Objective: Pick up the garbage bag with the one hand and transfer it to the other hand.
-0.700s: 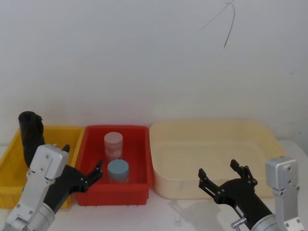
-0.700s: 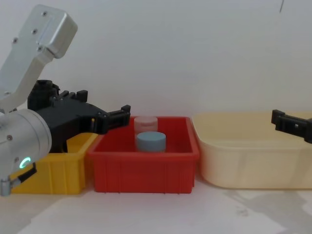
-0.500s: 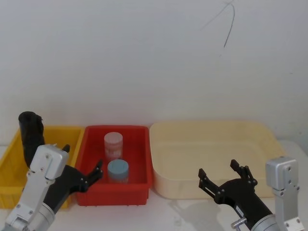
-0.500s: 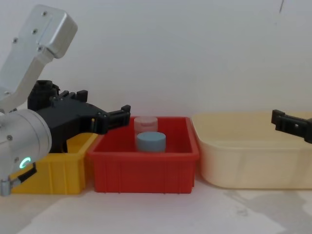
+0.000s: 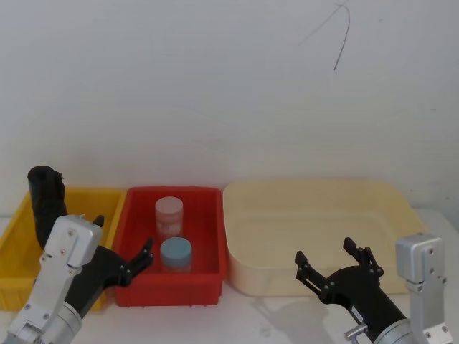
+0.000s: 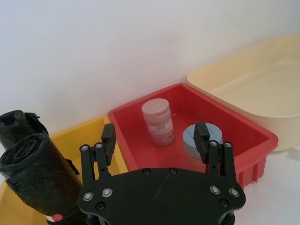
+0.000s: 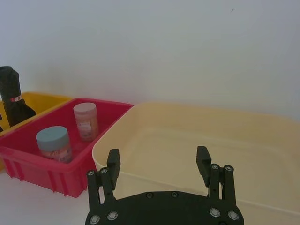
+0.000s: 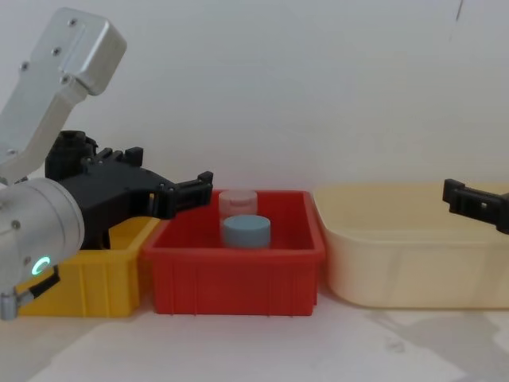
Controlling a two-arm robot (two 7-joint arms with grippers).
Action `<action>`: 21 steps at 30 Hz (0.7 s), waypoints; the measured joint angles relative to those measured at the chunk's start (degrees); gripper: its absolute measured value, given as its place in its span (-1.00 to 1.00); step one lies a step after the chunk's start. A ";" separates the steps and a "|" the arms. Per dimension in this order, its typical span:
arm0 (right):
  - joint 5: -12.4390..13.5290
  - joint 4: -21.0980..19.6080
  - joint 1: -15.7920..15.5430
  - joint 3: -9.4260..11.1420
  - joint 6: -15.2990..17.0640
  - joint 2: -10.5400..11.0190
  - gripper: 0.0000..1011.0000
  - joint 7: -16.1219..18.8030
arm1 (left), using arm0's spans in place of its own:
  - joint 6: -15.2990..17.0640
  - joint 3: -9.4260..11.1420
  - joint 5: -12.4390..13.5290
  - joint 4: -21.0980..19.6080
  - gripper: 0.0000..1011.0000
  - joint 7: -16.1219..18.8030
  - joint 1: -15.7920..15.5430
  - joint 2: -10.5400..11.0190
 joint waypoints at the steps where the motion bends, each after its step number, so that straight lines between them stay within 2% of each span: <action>1: 0.00 0.00 0.00 0.00 0.00 0.00 0.98 0.00 | 0.00 0.00 0.00 0.00 0.98 0.00 0.00 0.00; 21: 0.00 0.00 0.00 0.00 0.00 0.00 0.98 0.00 | 0.00 0.00 0.00 0.00 0.98 0.00 0.00 0.01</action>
